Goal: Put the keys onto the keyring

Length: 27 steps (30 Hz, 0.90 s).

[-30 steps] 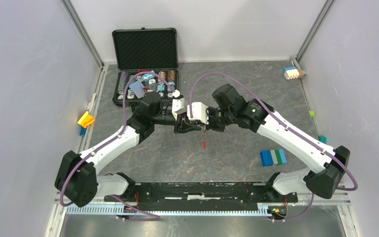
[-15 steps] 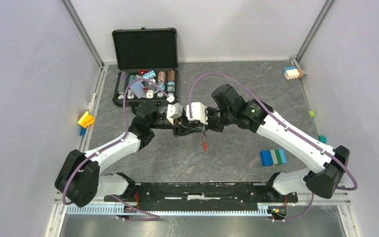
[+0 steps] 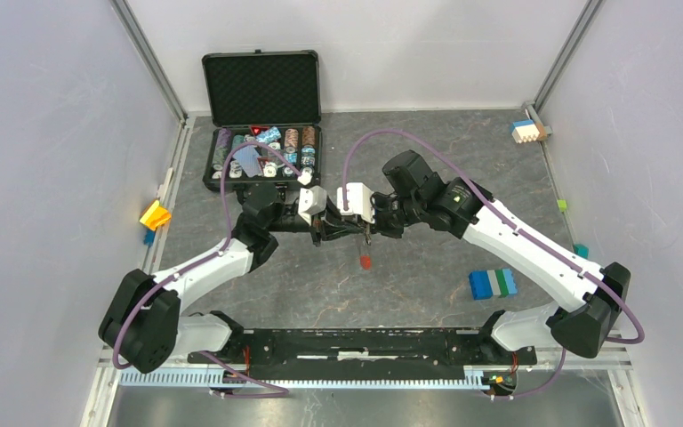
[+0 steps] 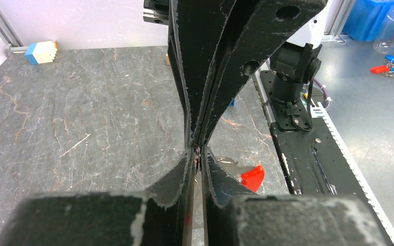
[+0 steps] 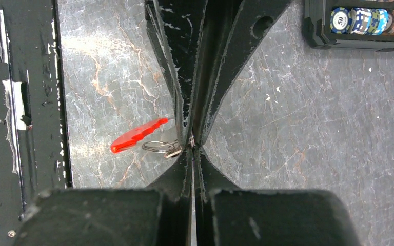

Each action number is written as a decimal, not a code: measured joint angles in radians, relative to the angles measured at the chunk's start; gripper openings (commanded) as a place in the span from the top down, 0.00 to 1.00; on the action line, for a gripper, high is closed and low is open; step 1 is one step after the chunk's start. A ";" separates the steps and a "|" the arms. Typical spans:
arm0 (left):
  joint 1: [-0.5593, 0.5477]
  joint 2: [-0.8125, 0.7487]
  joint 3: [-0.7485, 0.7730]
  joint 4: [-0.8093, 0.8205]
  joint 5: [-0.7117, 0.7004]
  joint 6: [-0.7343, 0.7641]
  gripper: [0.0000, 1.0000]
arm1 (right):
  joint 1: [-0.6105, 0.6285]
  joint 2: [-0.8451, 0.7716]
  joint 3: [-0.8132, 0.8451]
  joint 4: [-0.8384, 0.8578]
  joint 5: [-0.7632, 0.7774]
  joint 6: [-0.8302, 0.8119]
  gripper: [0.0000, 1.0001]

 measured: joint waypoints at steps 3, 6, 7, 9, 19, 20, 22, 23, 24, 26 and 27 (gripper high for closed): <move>0.000 0.000 0.000 -0.002 -0.001 -0.002 0.98 | 0.000 0.000 0.000 -0.001 -0.002 0.002 1.00; 0.000 0.000 0.000 -0.004 -0.001 -0.001 0.98 | -0.002 0.000 0.000 -0.001 -0.003 0.005 1.00; 0.000 0.000 0.000 -0.005 -0.001 -0.001 0.98 | -0.003 0.000 0.000 -0.001 -0.003 0.005 1.00; 0.000 -0.001 0.000 -0.007 -0.002 -0.002 0.98 | -0.004 0.000 0.000 -0.001 -0.002 0.005 1.00; 0.002 -0.015 -0.057 0.120 -0.035 -0.108 0.98 | -0.060 -0.020 -0.032 0.046 -0.074 0.026 0.55; 0.004 -0.015 -0.066 0.158 -0.035 -0.137 0.98 | -0.073 -0.029 -0.041 0.054 -0.091 0.024 0.52; 0.006 -0.015 -0.080 0.221 -0.035 -0.183 0.98 | -0.094 -0.043 -0.056 0.062 -0.116 0.023 0.50; 0.007 -0.014 -0.091 0.265 -0.034 -0.210 0.98 | -0.107 -0.053 -0.067 0.069 -0.134 0.021 0.49; 0.008 -0.014 -0.101 0.305 -0.034 -0.235 0.98 | -0.121 -0.064 -0.079 0.073 -0.152 0.019 0.48; 0.010 -0.014 -0.116 0.376 -0.033 -0.278 0.98 | -0.151 -0.089 -0.105 0.077 -0.193 0.013 0.47; 0.010 -0.013 -0.121 0.410 -0.032 -0.299 0.98 | -0.164 -0.100 -0.116 0.078 -0.214 0.010 0.46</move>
